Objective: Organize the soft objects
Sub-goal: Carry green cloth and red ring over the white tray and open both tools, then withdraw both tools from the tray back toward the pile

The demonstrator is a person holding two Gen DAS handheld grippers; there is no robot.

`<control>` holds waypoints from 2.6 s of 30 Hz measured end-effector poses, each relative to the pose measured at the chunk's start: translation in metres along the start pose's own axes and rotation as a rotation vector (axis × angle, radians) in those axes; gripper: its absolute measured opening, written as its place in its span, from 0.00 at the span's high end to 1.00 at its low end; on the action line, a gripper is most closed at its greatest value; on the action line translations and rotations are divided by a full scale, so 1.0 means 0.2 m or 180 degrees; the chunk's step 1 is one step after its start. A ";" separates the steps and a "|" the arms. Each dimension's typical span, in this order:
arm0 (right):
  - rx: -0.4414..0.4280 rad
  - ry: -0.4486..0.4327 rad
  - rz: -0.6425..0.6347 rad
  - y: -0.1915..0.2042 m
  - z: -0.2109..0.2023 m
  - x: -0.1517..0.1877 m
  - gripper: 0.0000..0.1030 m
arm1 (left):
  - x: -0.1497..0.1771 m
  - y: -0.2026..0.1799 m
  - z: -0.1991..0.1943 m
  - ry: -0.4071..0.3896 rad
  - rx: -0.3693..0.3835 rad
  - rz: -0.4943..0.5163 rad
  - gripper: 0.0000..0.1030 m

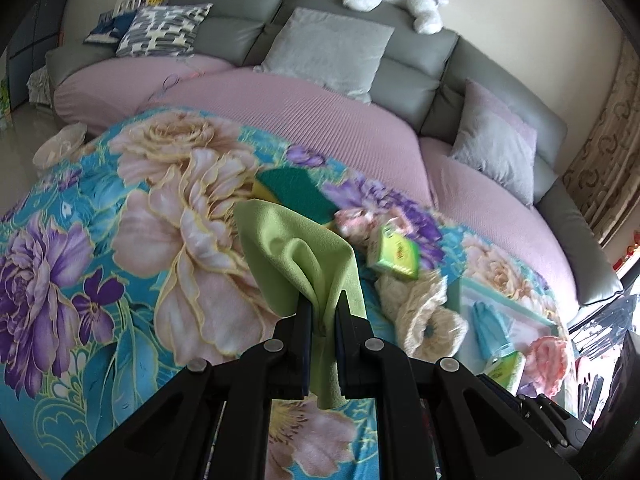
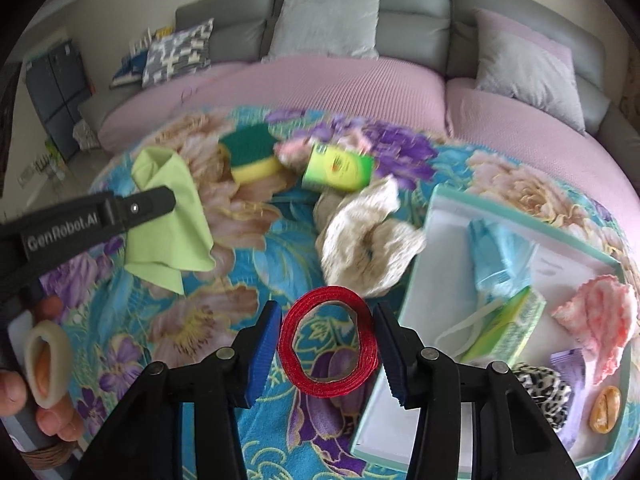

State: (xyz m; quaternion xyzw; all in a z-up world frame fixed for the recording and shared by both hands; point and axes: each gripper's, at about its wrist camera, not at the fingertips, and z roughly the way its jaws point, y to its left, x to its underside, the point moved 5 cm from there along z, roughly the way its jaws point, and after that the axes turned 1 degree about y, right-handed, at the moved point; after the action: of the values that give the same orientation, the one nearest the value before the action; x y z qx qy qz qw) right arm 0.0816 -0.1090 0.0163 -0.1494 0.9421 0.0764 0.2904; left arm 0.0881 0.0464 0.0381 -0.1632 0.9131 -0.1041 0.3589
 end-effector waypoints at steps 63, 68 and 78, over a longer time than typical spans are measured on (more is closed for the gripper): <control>0.0932 -0.0240 0.1669 -1.04 -0.29 0.23 0.37 | 0.40 -0.99 0.39 0.0554 0.0904 0.1394 0.47; 0.1012 -0.0217 0.1644 -1.03 -0.30 0.23 0.33 | 0.37 -0.98 0.35 0.0499 0.0925 0.1374 0.35; 0.1123 -0.0283 0.1610 -1.04 -0.34 0.21 0.16 | 0.26 -0.85 0.27 0.0340 0.0825 0.1099 0.28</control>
State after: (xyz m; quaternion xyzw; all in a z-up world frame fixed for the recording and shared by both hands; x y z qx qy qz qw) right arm 0.0800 -0.3308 0.0355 0.1460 0.9345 -0.0121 0.3245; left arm 0.1277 -0.1344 0.0184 0.0488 0.9242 -0.1661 0.3404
